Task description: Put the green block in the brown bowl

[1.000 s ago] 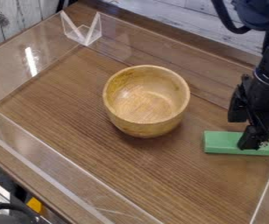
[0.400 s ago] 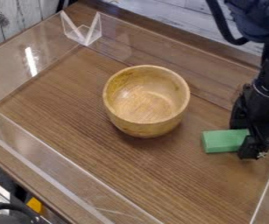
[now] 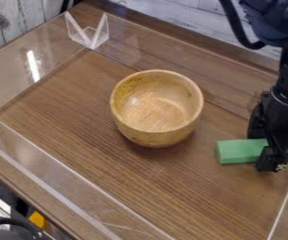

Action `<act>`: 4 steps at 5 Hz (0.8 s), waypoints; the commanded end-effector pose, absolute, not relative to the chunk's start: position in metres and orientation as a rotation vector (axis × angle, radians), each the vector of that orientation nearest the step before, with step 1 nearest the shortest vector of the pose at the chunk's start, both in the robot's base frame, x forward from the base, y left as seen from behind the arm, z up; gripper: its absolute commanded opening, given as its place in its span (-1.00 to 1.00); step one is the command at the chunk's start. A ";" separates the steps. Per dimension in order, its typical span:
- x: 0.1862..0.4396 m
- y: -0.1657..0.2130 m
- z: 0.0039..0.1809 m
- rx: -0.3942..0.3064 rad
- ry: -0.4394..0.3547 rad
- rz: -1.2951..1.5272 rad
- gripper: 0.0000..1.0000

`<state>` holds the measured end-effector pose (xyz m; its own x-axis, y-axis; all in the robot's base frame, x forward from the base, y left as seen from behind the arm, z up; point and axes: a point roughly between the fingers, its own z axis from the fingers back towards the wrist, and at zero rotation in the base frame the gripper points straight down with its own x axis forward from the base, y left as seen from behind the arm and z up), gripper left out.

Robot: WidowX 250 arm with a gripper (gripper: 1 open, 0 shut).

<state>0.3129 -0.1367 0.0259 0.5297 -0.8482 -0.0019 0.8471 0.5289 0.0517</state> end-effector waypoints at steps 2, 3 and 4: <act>0.321 -0.136 0.045 0.040 -0.092 -1.015 1.00; 0.322 -0.136 0.047 0.032 -0.095 -1.020 1.00; 0.322 -0.135 0.046 0.032 -0.094 -1.015 -1.00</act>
<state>0.3136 -0.1358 0.0258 0.5181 -0.8552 0.0135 0.8547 0.5182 0.0318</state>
